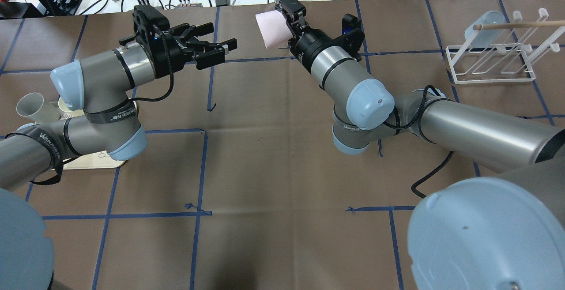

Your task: Transfer IKEA cup to right arm and place on rack

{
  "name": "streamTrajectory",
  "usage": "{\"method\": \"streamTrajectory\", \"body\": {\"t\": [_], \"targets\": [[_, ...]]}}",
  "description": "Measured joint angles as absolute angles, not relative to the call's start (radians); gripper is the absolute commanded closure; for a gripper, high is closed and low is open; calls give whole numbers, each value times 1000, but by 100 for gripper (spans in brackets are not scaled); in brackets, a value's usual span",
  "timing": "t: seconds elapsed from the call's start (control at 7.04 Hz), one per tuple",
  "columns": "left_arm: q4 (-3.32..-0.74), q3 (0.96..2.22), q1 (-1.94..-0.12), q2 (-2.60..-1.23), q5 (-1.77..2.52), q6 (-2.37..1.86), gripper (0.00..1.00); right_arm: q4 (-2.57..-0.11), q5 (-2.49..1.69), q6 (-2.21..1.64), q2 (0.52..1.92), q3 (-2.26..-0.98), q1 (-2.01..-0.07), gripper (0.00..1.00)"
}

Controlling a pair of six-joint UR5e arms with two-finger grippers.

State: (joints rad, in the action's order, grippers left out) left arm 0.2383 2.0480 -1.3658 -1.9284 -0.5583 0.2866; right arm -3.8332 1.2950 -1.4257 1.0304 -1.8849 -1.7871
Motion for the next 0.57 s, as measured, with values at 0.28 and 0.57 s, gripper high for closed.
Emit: {"method": "streamTrajectory", "body": {"t": [0.28,0.57], "targets": [[181,2049,-1303,-1916,-580,285,1,-3833,1248,-1238,1031,-1887,-1726,66],[88,2048,-1235,-1873,-611,286,1,-3832,1216,-1189,1033,-1885,-1703,69]]}}
